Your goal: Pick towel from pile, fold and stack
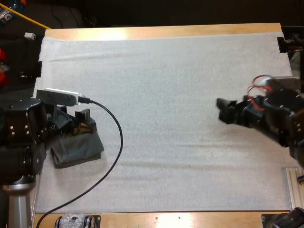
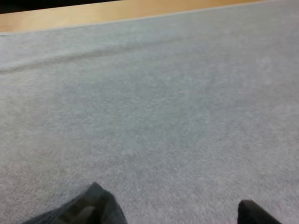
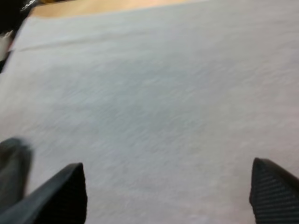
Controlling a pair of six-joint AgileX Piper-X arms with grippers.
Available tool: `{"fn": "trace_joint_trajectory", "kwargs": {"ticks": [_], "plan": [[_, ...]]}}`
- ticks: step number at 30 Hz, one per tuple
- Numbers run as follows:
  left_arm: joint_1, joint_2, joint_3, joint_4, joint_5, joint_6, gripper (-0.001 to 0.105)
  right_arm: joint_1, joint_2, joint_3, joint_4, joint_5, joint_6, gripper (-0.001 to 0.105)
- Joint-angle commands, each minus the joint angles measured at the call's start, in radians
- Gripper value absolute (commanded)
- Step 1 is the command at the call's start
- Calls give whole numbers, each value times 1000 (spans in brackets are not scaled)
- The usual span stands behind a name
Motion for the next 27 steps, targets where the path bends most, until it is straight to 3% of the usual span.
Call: {"fn": "trace_joint_trajectory", "kwargs": {"ticks": [1,19,27], "plan": [[-10,-15,-4,8,4,6,58,-32,-13,-5,8,-11,-26,70],[-17,-156,-4,27,-1,11,58,-473,-220,-5,192,-11,-224,70],[-17,-231,-4,34,-1,11,58,-535,-346,-5,273,-29,-269,70]]}}
